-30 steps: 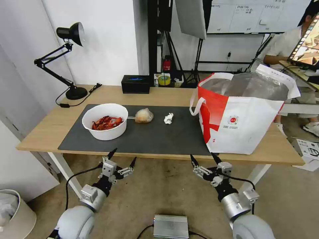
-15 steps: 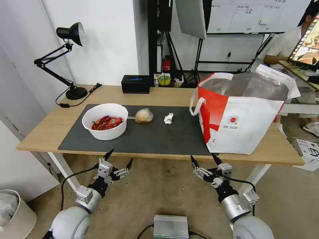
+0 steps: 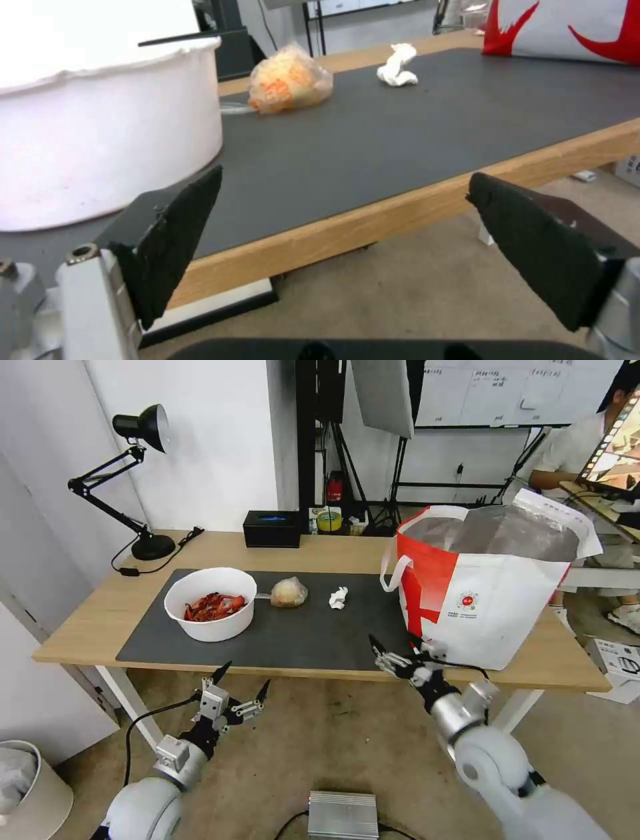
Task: Pick up the trash from the table and place it into the takeout bag.
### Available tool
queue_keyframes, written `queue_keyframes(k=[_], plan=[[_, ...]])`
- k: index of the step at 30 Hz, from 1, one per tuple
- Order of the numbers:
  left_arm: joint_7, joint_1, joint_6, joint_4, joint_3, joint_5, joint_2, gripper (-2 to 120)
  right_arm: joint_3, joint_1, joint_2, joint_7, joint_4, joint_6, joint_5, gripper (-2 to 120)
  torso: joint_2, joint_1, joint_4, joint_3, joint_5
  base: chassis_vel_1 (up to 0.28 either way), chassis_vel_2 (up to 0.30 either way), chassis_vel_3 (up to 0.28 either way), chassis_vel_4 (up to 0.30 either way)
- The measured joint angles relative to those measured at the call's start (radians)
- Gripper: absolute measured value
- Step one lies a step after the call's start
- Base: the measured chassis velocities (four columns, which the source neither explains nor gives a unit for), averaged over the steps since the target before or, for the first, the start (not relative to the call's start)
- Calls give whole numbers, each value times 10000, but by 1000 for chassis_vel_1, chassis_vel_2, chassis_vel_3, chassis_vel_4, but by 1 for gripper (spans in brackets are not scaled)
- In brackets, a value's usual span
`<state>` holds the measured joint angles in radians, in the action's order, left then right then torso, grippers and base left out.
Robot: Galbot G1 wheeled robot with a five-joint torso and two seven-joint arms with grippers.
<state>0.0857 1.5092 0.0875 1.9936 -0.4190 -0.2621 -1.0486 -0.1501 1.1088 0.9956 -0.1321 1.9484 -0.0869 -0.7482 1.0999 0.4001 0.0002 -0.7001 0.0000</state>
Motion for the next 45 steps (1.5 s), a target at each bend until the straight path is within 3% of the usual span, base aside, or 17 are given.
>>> queue_keyframes(k=[5,9,16,29,45], plan=[[-6,-27,-7,-30,46,66,-38,100,939,-1304,268,-577,-674,-237,-20,100,0,0,-1,1,-1,0,0,0,0],[-12,-46,-10,-109,67,123,-76,100,1973,-2581,785,-1786,-1395,-841,31,100,0,0,0,0,-2,0,0,0,0],[-15,-54,-11,-144,93,148,-72,100,2802,-3745,1563,-3190,-2437,-1477,-2,100,-1,0,-1,0,0,0,0,0,0],[-19,-24,29,-196,72,159,-64,100,3664,-5929,2854,-4188,-4795,-2208,-353,100,0,0,-1,1,0,0,0,0,0],[-5,-91,162,-311,111,138,-49,100,4086,-7108,3599,-4879,-6483,-2998,-995,100,0,-1,-2,1,0,0,0,0,0]])
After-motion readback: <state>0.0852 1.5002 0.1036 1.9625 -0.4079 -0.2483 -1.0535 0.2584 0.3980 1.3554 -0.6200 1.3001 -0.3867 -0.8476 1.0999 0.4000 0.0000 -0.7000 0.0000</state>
